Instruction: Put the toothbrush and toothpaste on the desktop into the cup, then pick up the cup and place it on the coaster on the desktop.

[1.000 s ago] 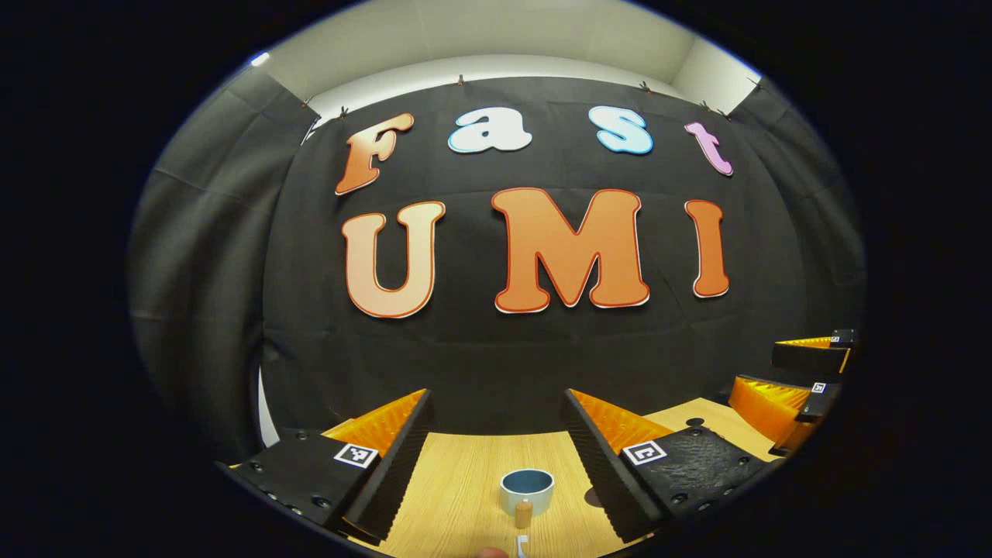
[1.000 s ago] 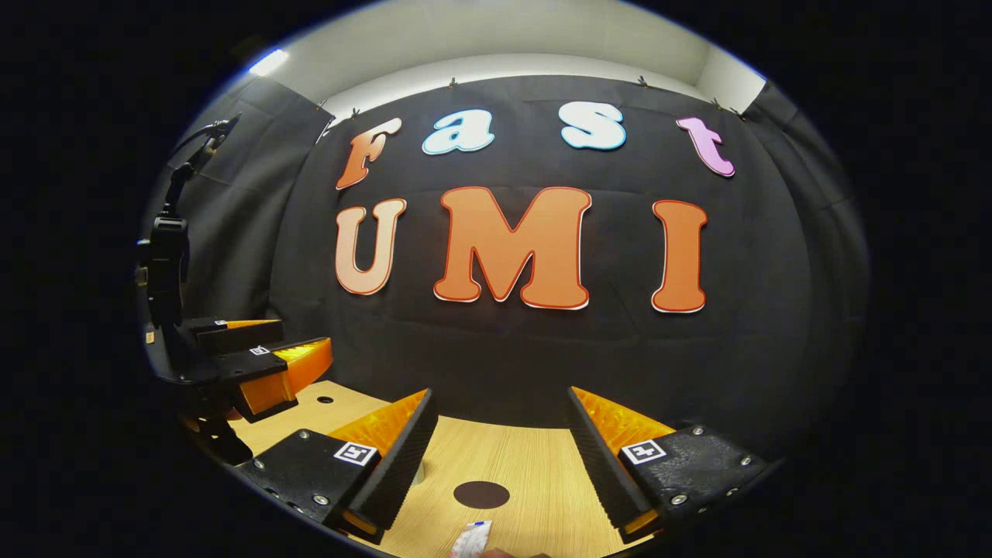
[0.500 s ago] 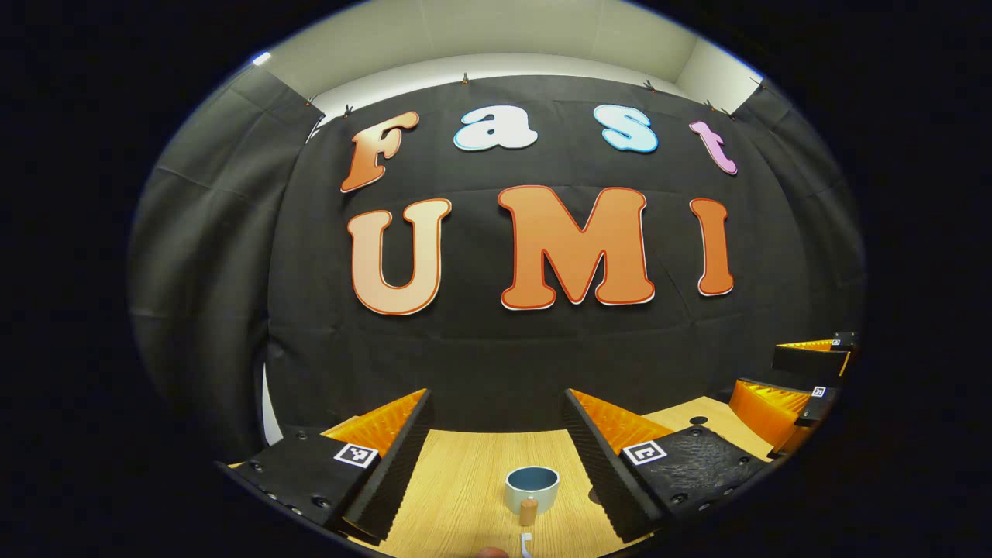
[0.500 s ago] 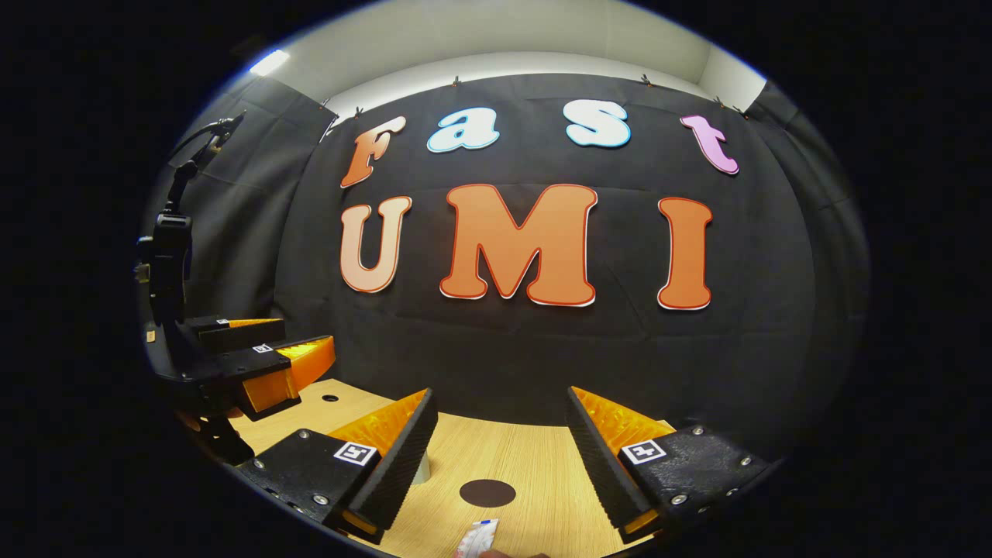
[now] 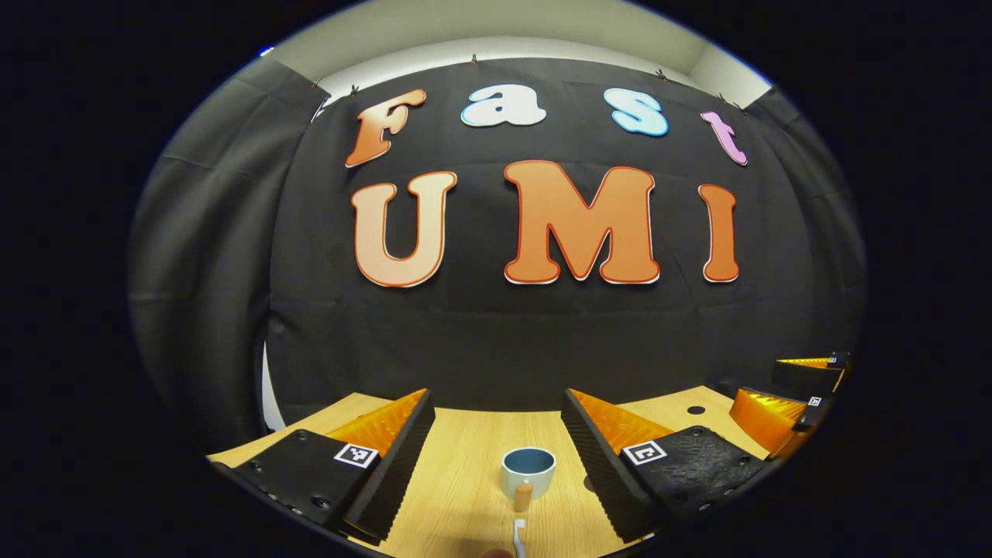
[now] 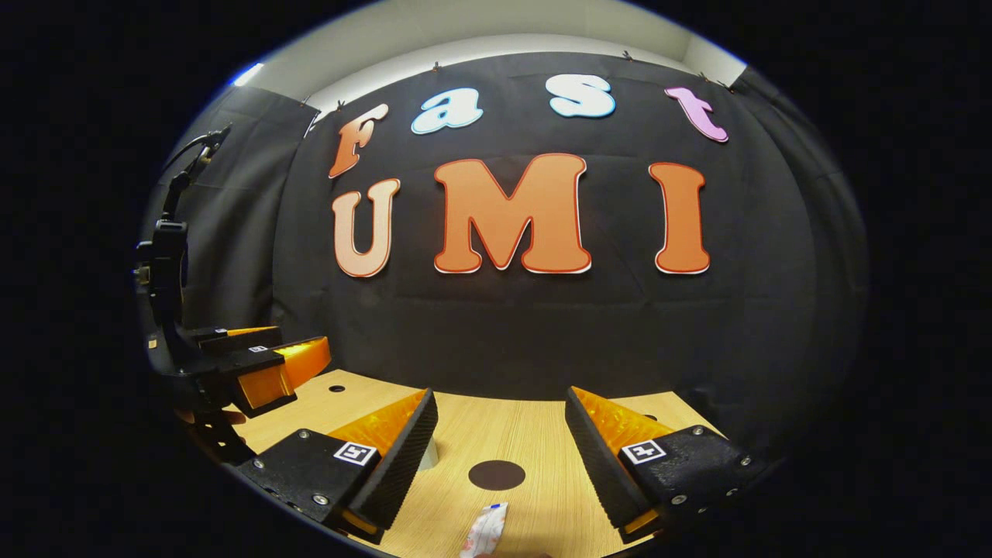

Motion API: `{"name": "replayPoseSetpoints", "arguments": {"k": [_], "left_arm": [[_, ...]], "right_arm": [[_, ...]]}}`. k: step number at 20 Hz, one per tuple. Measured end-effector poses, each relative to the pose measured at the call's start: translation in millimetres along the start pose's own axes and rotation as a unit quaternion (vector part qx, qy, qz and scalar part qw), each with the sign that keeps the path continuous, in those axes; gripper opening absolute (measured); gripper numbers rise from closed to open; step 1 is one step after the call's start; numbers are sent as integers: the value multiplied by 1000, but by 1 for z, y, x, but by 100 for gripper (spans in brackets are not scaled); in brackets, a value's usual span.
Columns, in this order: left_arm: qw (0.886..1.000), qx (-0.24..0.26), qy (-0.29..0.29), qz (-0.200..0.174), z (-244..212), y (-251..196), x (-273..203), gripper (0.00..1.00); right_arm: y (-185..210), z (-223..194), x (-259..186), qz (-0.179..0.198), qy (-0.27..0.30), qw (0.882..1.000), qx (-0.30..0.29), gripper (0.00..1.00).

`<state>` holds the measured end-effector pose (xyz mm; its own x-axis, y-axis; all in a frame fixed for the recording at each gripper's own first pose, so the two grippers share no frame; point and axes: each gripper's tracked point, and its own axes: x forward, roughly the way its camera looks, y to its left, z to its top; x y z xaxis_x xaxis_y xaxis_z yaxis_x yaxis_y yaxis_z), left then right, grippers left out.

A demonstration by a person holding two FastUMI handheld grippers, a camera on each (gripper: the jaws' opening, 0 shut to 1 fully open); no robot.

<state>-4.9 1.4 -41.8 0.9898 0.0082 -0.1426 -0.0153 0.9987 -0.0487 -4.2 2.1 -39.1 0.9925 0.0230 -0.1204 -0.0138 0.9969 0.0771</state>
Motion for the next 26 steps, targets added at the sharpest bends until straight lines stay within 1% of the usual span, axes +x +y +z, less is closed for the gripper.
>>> {"name": "replayPoseSetpoints", "arguments": {"k": [3,4,5,7,11,12,15,18,21,22,24,25,26], "left_arm": [[999,-4,52,-9,-25,-5,3,99],[997,-4,70,-13,-35,-6,3,99],[996,-5,86,-16,-43,-6,3,99],[993,-2,114,-18,-63,-7,3,99],[985,5,171,-27,-97,-13,3,99],[983,2,184,-31,-107,-15,2,99],[974,-13,222,-42,-129,-20,0,99],[964,-21,262,-44,-148,-21,-5,99],[949,-28,309,-47,-171,-23,-10,98],[944,-29,324,-47,-181,-24,-8,98],[936,-23,349,-47,-198,-23,-11,98],[931,-19,361,-45,-205,-20,-11,98],[923,-13,382,-44,-217,-19,-15,98]], "right_arm": [[2,-18,1,7,28,1000,2,99],[3,-25,2,9,39,999,2,100],[4,-31,1,9,50,999,3,99],[5,-44,3,10,71,997,3,99],[7,-74,4,9,119,993,-2,99],[7,-81,5,11,131,991,0,99],[9,-111,4,9,173,985,-9,97],[12,-132,4,7,207,978,-19,97],[16,-154,2,11,240,971,-18,97],[18,-160,2,14,250,968,-13,93],[22,-172,3,18,269,963,-6,88],[22,-179,0,16,280,960,-7,88],[23,-187,-2,18,294,956,-12,88]]}}
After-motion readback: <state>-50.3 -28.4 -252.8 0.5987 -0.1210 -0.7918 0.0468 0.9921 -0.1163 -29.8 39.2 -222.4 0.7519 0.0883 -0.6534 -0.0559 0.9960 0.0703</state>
